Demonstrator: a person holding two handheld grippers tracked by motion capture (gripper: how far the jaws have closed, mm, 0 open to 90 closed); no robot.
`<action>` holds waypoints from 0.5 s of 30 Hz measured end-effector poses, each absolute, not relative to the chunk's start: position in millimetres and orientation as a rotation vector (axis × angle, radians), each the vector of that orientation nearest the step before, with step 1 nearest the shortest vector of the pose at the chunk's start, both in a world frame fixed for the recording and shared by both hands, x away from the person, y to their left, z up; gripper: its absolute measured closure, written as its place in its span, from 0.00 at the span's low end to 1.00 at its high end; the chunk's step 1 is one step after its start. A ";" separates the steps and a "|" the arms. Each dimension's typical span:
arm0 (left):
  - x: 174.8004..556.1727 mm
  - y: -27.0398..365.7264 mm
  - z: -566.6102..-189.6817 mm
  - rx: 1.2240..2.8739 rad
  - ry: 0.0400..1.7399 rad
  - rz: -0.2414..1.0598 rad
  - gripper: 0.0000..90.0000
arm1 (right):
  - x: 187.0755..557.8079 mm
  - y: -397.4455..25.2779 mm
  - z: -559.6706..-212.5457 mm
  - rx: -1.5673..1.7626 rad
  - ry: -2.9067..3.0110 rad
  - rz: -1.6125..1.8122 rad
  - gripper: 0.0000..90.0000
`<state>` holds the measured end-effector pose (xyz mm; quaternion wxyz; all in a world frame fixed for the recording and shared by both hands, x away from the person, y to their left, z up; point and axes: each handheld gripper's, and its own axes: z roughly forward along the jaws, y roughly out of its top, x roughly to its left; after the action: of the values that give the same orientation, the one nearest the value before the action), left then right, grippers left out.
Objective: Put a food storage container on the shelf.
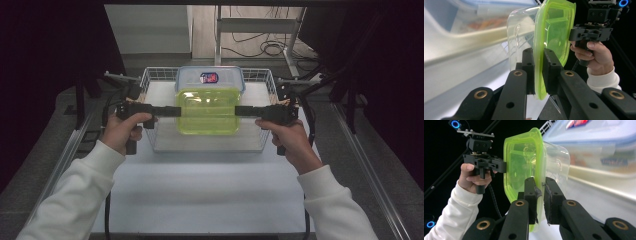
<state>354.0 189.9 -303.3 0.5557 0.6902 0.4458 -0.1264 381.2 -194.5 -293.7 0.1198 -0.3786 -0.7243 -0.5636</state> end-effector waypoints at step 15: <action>407.0 197.8 -269.4 1.617 1.058 -0.316 0.91 | 427.5 -188.1 -255.1 -1.118 -2.102 -1.666 0.91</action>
<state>407.0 197.8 -269.4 0.5577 0.6855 0.4485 -0.1341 427.5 -188.1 -255.1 0.1179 -0.3822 -0.7183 -0.5693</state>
